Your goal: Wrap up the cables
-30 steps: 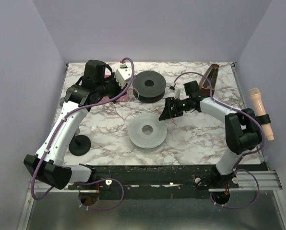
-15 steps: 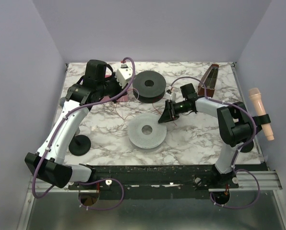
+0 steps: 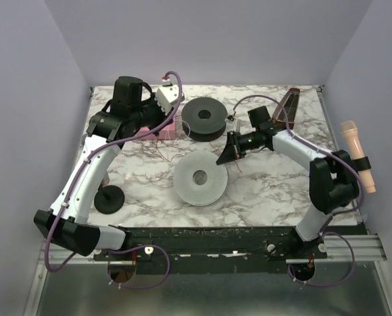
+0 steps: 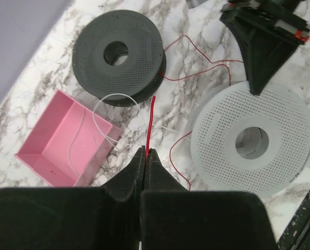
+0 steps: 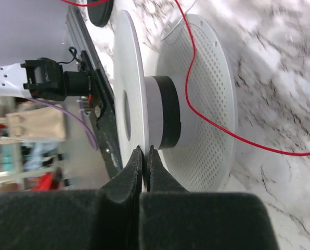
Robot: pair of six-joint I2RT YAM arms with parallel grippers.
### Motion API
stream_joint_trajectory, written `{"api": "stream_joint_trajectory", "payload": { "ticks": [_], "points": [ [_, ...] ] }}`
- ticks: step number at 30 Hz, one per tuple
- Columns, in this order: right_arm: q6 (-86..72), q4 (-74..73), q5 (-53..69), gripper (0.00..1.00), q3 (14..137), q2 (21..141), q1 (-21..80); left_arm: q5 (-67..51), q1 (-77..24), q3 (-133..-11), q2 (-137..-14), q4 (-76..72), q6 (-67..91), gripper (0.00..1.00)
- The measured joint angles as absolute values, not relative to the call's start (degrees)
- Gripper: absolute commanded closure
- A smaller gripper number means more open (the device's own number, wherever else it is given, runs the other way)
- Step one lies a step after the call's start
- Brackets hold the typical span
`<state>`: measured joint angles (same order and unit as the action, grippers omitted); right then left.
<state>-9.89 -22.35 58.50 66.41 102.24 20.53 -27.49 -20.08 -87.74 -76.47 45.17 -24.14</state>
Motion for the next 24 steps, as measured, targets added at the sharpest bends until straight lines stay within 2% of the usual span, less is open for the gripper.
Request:
{"api": "stream_joint_trajectory", "payload": {
  "ticks": [9, 12, 18, 24],
  "points": [
    [8.86, -26.41, 39.97, 0.99, 70.26, 80.27, 31.59, -26.50, -17.12, -97.19, -77.73, 44.25, -22.81, 1.00],
    [16.38, -22.98, 36.91, 0.99, 63.42, 73.34, 34.54, -28.08, -16.95, -98.35, -77.73, 44.58, -23.22, 1.00],
    [24.64, -13.41, 33.63, 0.99, 50.17, 68.40, 37.39, -34.39, -17.12, -96.66, -77.67, 48.42, -24.88, 1.00],
    [32.29, -2.68, 30.24, 0.99, 43.22, 65.87, 40.73, -37.52, -20.62, -92.27, -77.67, 52.51, -26.59, 1.00]
  ]
}}
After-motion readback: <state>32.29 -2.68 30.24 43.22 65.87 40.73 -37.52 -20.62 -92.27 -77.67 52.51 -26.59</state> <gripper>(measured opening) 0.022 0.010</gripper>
